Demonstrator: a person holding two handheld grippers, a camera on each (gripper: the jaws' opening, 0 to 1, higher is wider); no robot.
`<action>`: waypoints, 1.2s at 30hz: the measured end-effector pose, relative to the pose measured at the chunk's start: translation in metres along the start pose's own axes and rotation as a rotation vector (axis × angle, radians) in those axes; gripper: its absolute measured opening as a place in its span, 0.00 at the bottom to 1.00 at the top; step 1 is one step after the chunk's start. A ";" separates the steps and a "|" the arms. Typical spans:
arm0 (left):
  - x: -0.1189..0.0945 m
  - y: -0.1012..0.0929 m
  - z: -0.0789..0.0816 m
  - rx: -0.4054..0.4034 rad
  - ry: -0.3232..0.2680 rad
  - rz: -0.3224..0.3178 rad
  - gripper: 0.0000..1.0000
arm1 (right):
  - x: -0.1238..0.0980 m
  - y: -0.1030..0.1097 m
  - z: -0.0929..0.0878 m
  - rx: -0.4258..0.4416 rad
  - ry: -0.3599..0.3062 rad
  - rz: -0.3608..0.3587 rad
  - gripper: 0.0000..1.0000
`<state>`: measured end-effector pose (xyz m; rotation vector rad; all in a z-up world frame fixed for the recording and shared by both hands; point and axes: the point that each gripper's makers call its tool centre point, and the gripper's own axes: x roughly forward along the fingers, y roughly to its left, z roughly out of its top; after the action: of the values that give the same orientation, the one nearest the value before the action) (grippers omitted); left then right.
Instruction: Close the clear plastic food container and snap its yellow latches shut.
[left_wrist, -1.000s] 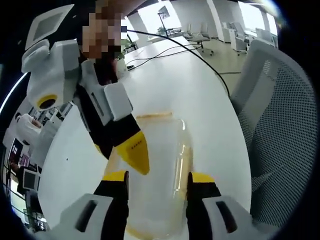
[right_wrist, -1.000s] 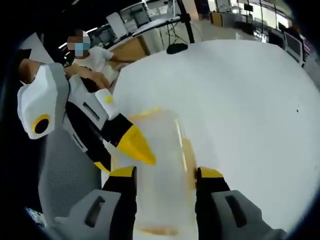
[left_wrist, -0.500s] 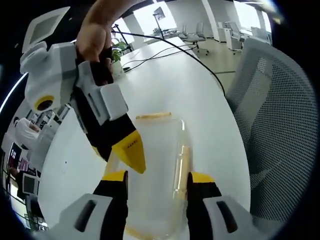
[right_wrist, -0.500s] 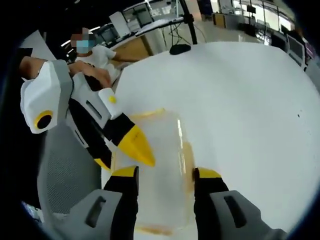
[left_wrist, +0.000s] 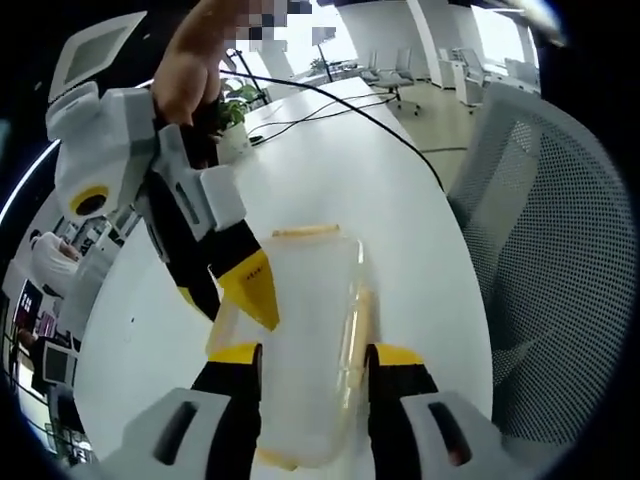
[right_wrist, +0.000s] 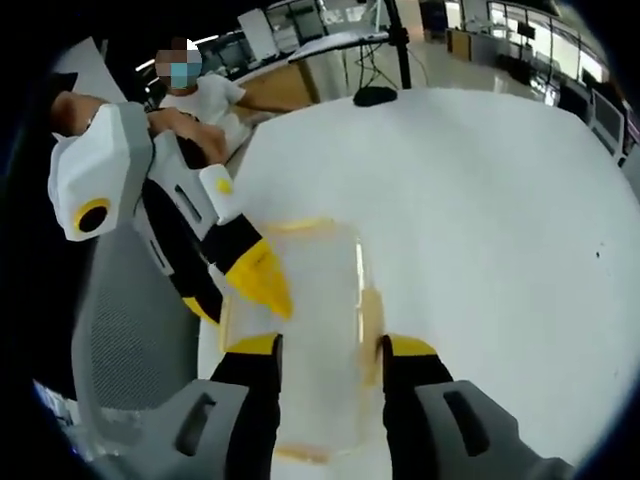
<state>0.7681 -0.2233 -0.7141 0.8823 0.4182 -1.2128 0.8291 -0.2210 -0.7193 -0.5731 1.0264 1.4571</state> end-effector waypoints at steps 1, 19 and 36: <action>-0.001 -0.001 0.001 0.002 -0.002 -0.001 0.32 | -0.001 0.000 0.000 0.003 0.000 -0.002 0.33; 0.002 -0.008 0.010 0.098 -0.027 -0.031 0.23 | -0.004 -0.006 -0.001 0.078 -0.024 0.004 0.28; 0.008 -0.006 0.011 0.102 -0.026 -0.038 0.27 | 0.006 0.003 -0.002 0.069 0.020 0.060 0.37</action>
<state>0.7633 -0.2371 -0.7153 0.9485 0.3563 -1.2882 0.8245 -0.2194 -0.7247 -0.5120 1.1130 1.4648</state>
